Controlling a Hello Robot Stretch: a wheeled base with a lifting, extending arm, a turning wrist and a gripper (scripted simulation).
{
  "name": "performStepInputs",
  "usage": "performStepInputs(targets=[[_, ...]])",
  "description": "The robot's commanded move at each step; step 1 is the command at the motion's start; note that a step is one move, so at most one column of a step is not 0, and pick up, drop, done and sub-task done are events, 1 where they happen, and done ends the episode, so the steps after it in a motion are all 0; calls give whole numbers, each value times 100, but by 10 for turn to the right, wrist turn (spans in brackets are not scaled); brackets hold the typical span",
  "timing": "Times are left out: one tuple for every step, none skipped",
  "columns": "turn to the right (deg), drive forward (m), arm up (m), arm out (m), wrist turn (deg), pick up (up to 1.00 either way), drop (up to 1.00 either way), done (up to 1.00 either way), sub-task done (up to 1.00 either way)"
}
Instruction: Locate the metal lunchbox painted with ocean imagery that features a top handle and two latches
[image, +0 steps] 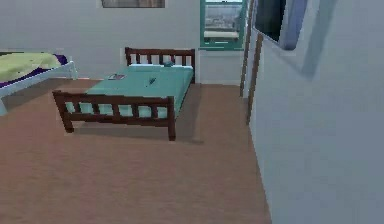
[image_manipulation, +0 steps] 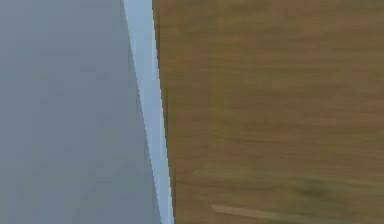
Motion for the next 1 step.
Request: performStepInputs(targets=[[30, 0, 0, 0, 0, 0, 0, 0, 0]])
